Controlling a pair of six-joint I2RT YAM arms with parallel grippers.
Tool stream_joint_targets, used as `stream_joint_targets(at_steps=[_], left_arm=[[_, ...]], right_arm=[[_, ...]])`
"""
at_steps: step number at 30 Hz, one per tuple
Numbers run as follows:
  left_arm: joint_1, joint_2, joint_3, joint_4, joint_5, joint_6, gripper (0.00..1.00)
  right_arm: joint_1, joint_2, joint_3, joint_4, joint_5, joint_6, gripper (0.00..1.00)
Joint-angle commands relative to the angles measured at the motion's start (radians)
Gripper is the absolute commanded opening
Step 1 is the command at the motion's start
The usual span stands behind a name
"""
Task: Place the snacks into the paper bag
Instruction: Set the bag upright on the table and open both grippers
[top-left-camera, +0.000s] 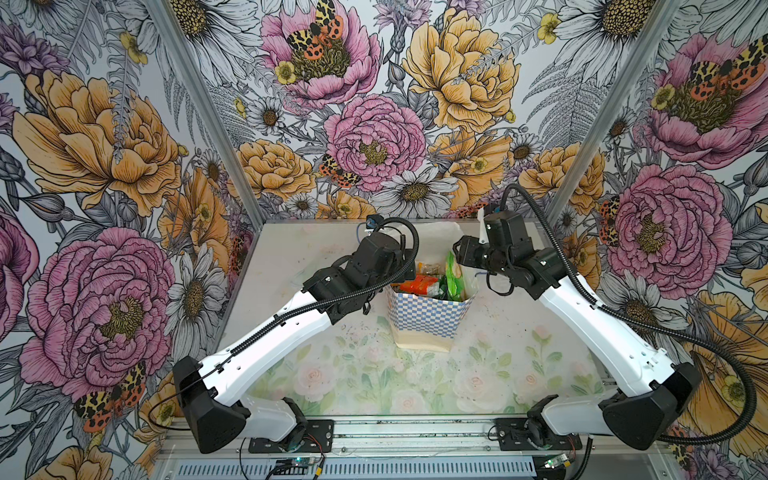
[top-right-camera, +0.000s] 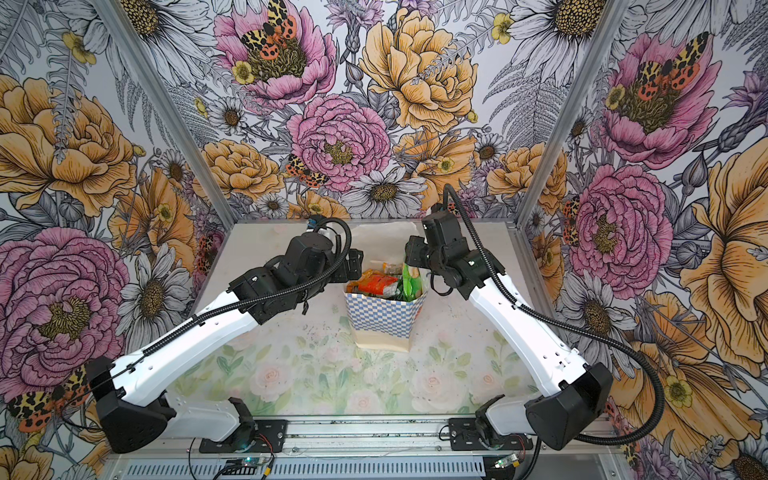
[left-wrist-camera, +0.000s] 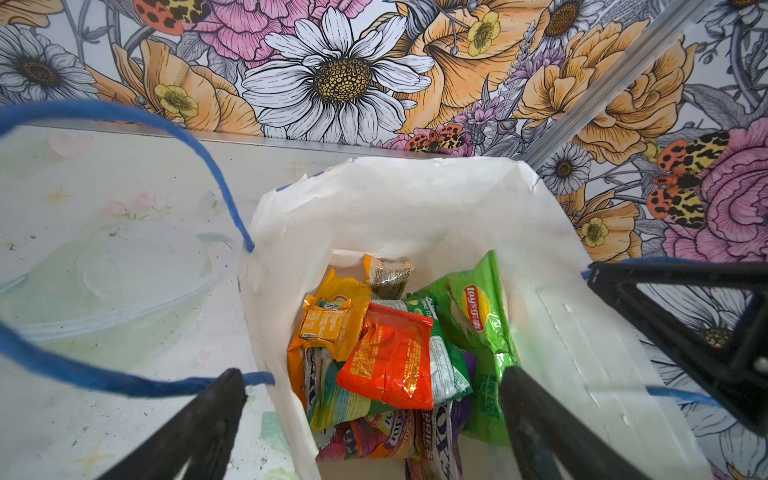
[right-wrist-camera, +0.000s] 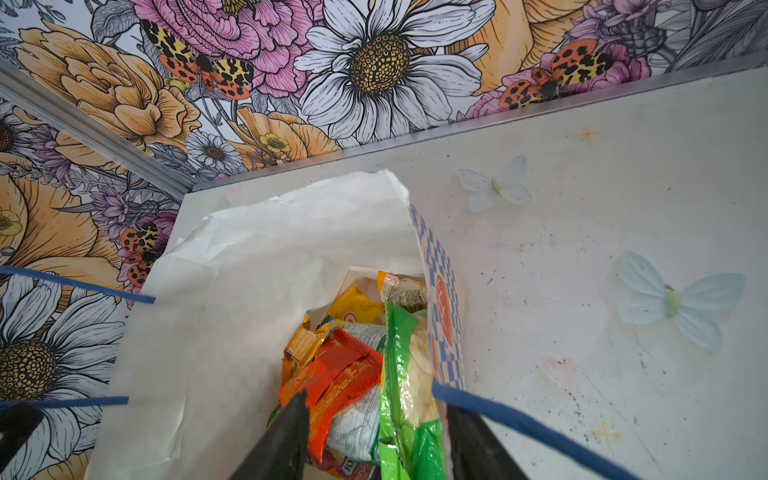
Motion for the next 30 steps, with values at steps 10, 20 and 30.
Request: stream_joint_targets(at_steps=[10,20,30], left_arm=[[-0.041,-0.269,-0.089,0.041,-0.158,0.167,0.99],[0.002,-0.622,-0.498,0.419,-0.458,0.276,0.99],[0.219,-0.777,-0.958,0.682,-0.591,0.164,0.99]], right_arm=[[0.0,-0.08,0.111,-0.028,-0.168,-0.072,0.65],[-0.006,-0.26,0.058,-0.017,0.05,-0.151,0.66],[-0.037,-0.594,-0.244,0.036,0.576,-0.119,0.8]])
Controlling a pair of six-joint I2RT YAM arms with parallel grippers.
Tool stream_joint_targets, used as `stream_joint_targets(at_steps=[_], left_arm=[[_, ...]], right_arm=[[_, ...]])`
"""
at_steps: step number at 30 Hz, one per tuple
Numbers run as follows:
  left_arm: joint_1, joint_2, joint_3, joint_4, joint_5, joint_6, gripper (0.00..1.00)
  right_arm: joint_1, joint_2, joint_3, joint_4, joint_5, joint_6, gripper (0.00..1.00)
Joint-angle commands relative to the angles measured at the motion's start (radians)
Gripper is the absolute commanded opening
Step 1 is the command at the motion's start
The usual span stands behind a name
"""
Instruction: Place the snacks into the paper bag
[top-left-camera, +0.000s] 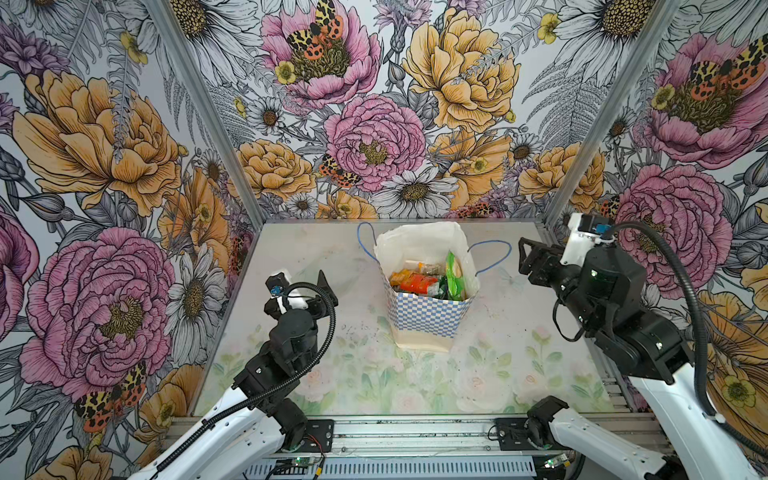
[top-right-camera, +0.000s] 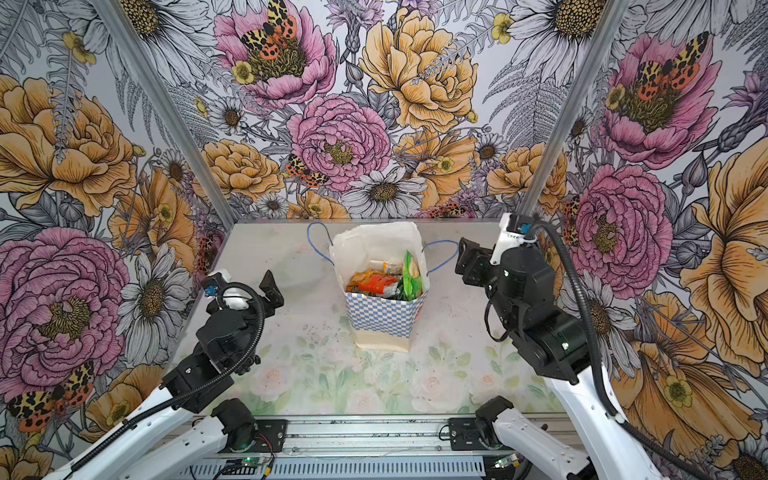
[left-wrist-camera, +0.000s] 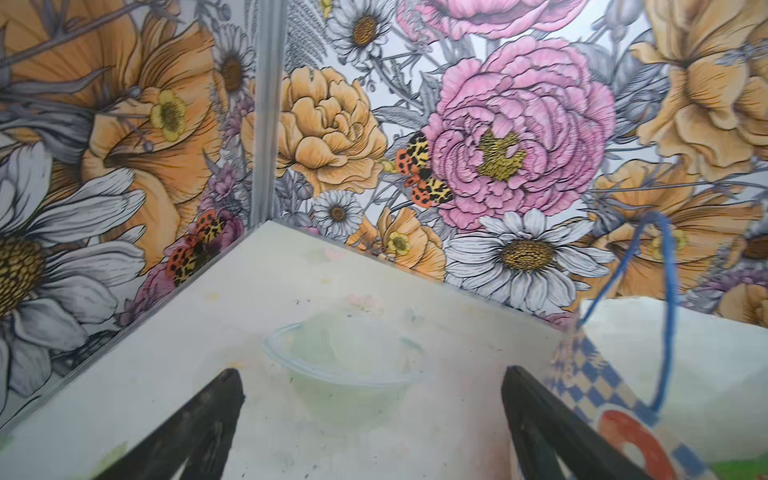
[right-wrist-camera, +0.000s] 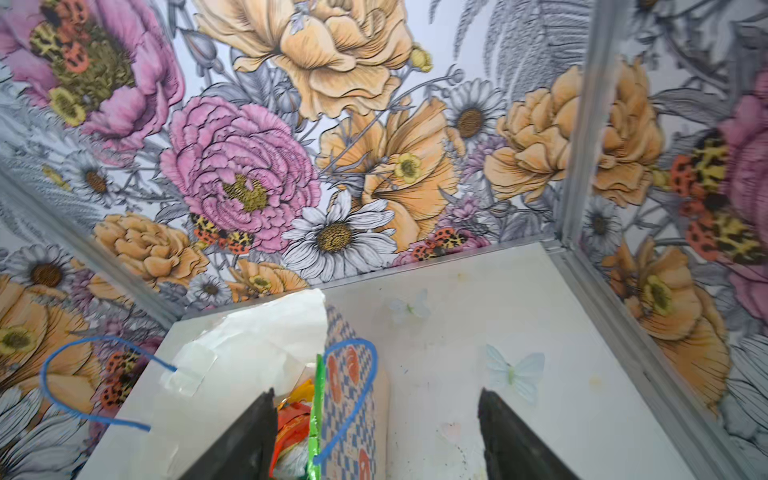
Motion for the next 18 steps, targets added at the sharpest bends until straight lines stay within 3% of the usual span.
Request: stream_joint_targets(at_steps=[1,4,9,11,15,18], left_arm=[[0.093,-0.016,-0.128,0.197,-0.055,-0.039,0.99],[0.218,0.042,-0.224,0.335,0.029,-0.008,0.99],[0.368,0.309,-0.251,0.58,0.13,0.144,0.99],[0.401,0.399,-0.186,0.551,0.219,0.222,0.99],[0.421,0.592,-0.122,0.608,0.265,0.351,0.99],[0.457,0.717,-0.158,0.77,0.308,0.386,0.99]], right_arm=[[-0.01,-0.082,-0.117,0.036,0.265,0.017,0.81],[-0.021,-0.17,-0.256,0.083,0.364,0.014,0.82],[-0.045,-0.223,-0.492,0.225,0.394,-0.033,0.91],[-0.053,-0.217,-0.585,0.294,0.412,-0.045,0.94],[-0.075,-0.198,-0.738,0.451,0.427,-0.08,0.99],[-0.1,-0.161,-0.819,0.553,0.44,-0.112,1.0]])
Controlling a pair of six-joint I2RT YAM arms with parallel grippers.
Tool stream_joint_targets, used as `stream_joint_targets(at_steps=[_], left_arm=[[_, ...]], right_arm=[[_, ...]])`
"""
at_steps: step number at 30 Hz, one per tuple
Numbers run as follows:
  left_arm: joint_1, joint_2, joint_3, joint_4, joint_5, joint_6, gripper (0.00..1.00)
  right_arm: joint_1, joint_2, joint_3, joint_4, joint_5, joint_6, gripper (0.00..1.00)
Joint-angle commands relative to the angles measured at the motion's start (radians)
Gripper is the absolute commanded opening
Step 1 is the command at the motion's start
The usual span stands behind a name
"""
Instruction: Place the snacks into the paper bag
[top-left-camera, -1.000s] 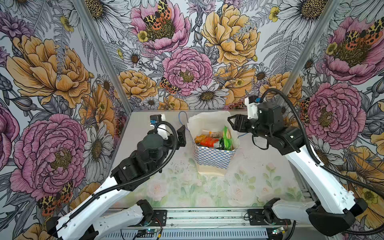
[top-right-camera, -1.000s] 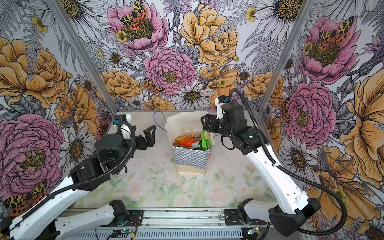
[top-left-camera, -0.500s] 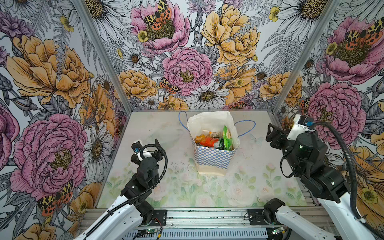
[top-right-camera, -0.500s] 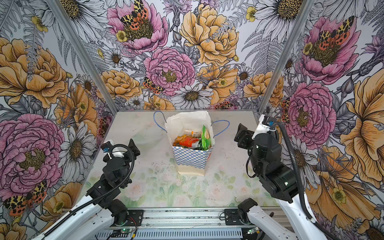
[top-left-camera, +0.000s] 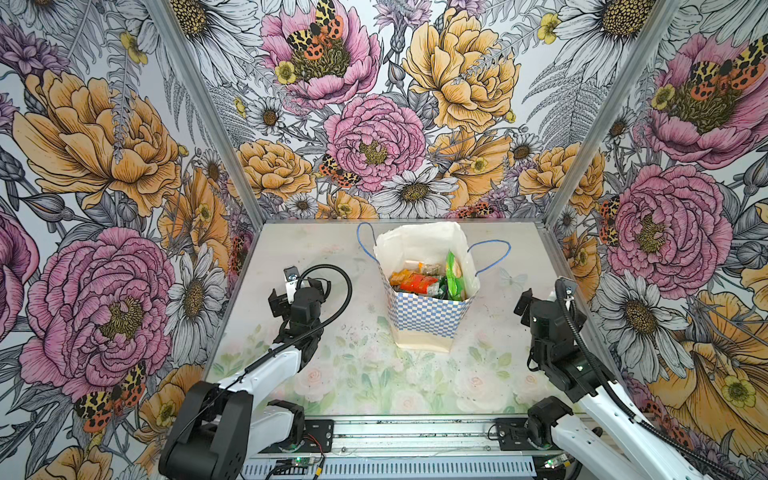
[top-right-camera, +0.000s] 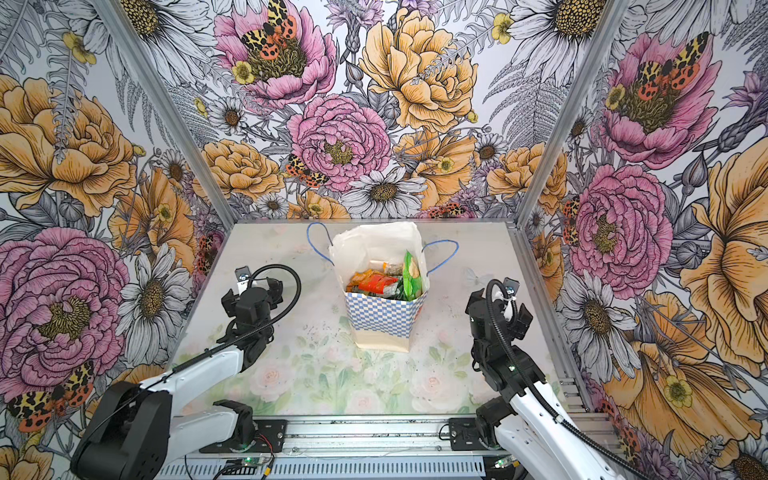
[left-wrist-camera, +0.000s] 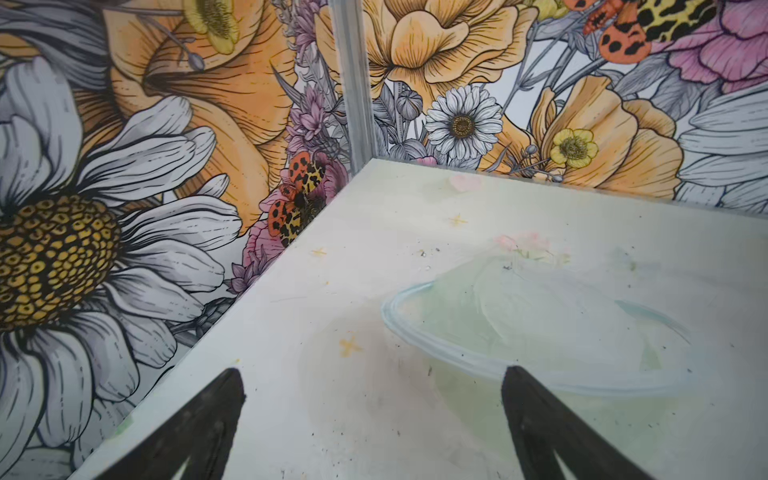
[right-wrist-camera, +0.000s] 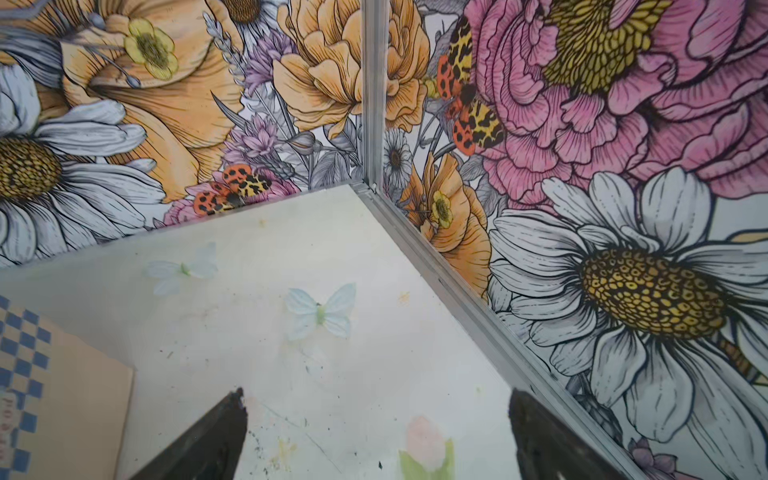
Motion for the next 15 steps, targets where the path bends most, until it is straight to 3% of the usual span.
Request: stream_joint_targets(at_steps=[1,2,4,7,10,12,13,15], left_arm=[[0.066,0.114,-0.031,0.251,0.144,0.114,0.99],[0.068,0.119,-0.022,0.239,0.144,0.124,0.99],[0.117,0.146,-0.026,0.297,0.247,0.138,0.99],[0.19,0.161,0.034,0.187,0.402,0.096,0.99],[0.197,0.16,0.026,0.21,0.473,0.094,0.99],[0.196,0.151,-0.035,0.325,0.544,0.079,0.99],[0.207,0.206,-0.095,0.489,0.59,0.081,0.99],[0.209,0.379,-0.128,0.772,0.516,0.064,0.99]], right_arm=[[-0.03,0.034,-0.064,0.215,0.05,-0.065,1.0],[-0.042,0.054,-0.09,0.259,0.05,-0.082,1.0],[-0.066,0.107,-0.135,0.35,0.035,-0.109,1.0],[-0.089,0.207,-0.197,0.548,0.012,-0.146,1.0],[-0.118,0.348,-0.235,0.752,-0.034,-0.17,1.0],[-0.133,0.463,-0.219,0.836,-0.05,-0.19,1.0],[-0.139,0.528,-0.204,0.893,-0.05,-0.22,1.0],[-0.144,0.608,-0.168,0.946,-0.09,-0.264,1.0]])
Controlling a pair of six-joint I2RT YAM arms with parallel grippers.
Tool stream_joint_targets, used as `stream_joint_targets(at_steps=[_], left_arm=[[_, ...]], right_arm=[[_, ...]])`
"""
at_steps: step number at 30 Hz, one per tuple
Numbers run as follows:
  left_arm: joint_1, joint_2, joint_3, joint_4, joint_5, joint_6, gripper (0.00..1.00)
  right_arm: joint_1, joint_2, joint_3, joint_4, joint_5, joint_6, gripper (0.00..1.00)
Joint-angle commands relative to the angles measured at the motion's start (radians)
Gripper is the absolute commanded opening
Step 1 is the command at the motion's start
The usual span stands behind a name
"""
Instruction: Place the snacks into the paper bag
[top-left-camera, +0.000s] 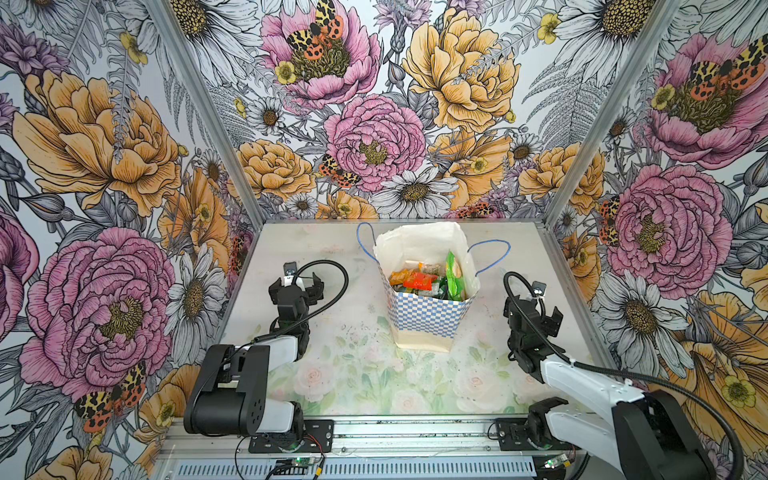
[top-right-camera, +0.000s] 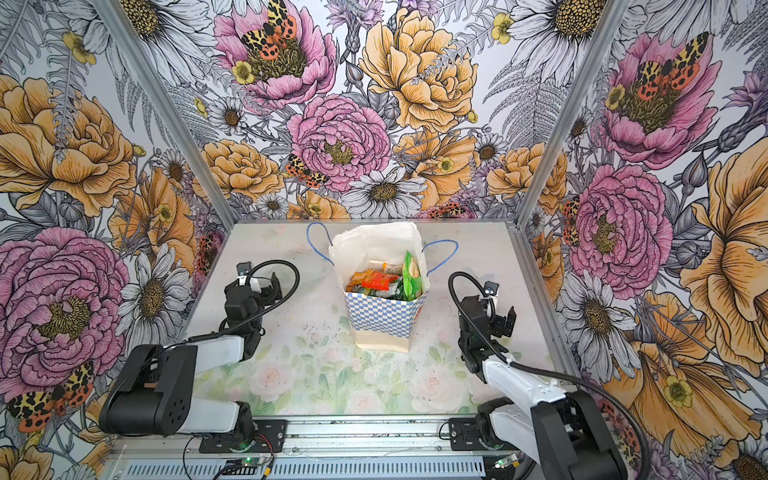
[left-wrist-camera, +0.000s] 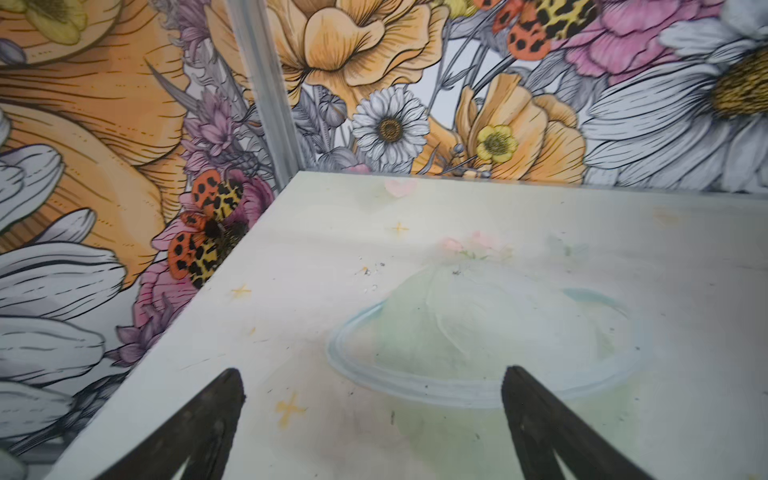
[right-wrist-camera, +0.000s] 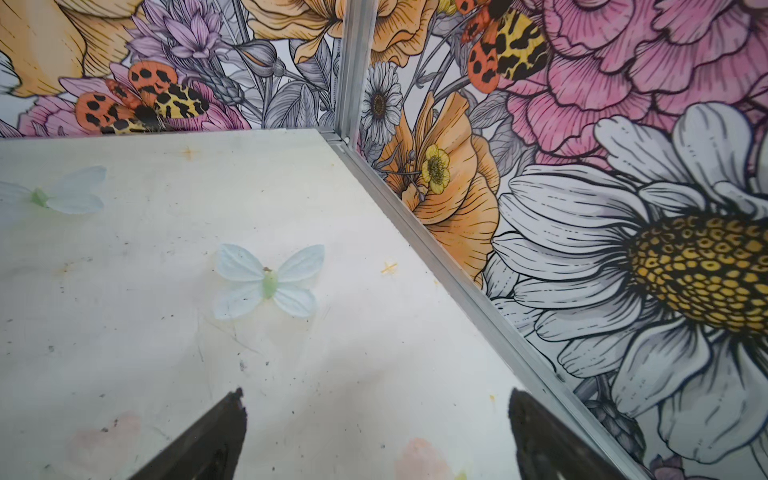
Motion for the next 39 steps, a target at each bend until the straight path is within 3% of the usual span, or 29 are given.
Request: stream_joint_targets(at_steps=[1,2,4,7,9,13,15,39], left_arm=[[0.023,0.11,-0.043,0.236,0.021,-0.051,0.99],[0.046,0.05,0.016,0.011,-0.002,-0.102,0.99],[0.023,0.094,0.019,0.12,-0.024,-0.064,0.99],[0.031,0.084,0.031,0.069,-0.009,-0.073,0.99],[0.034,0.093,0.026,0.085,-0.004,-0.074,0.98],[0.033,0.091,0.027,0.083,-0.005,-0.074,0.99],[0.032,0.095,0.025,0.092,-0.004,-0.072,0.99],[0.032,0.094,0.025,0.091,-0.005,-0.072,0.99]], right_arm=[[-0.017,0.115,0.047,0.305,-0.075,-0.117,1.0],[-0.025,0.151,0.043,0.387,-0.112,-0.154,1.0],[-0.041,0.208,0.056,0.457,-0.175,-0.207,1.0],[-0.083,0.312,0.039,0.615,-0.291,-0.247,1.0],[-0.123,0.286,0.06,0.518,-0.374,-0.204,1.0],[-0.225,0.365,0.028,0.637,-0.49,-0.133,1.0],[-0.232,0.342,0.067,0.527,-0.486,-0.105,1.0],[-0.244,0.354,0.077,0.529,-0.501,-0.105,1.0]])
